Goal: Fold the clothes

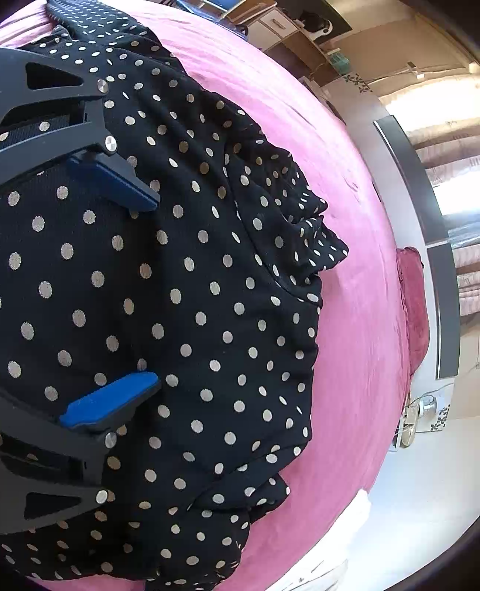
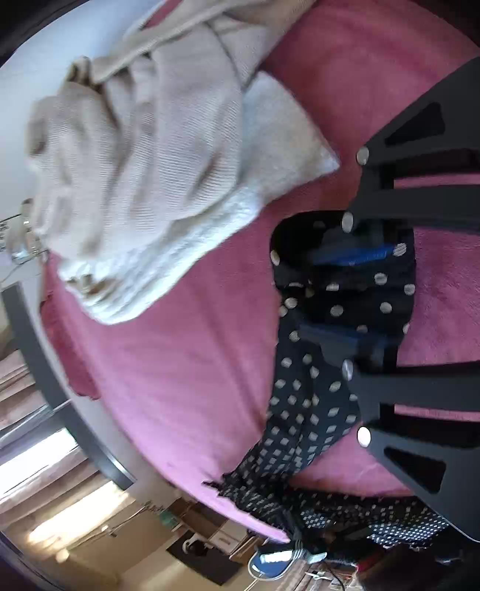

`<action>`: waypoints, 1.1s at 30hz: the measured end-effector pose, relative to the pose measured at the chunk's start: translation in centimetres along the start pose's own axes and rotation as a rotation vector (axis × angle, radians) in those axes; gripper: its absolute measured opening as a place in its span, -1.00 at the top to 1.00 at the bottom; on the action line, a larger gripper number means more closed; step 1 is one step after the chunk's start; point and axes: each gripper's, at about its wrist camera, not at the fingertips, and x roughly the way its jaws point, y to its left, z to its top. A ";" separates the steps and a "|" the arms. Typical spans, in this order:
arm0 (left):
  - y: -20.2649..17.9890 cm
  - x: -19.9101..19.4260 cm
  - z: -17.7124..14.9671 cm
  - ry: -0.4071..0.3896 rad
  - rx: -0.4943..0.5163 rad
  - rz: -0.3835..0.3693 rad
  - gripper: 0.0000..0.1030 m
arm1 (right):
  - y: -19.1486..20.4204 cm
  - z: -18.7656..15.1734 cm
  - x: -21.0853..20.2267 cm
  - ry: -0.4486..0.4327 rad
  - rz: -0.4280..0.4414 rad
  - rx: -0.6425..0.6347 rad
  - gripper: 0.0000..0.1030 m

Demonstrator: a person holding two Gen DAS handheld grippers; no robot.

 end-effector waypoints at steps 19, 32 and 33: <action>0.5 0.4 0.2 0.019 -0.028 0.004 -1.00 | 3.6 2.9 -12.2 -0.308 0.032 -0.111 0.92; 0.2 0.4 0.2 0.027 -0.048 0.014 -1.00 | 2.6 -4.0 -13.5 -0.202 -0.150 -0.377 0.92; 0.2 0.4 0.2 0.029 -0.047 0.013 -1.00 | 0.7 -6.2 -11.6 -0.146 -0.156 -0.325 0.92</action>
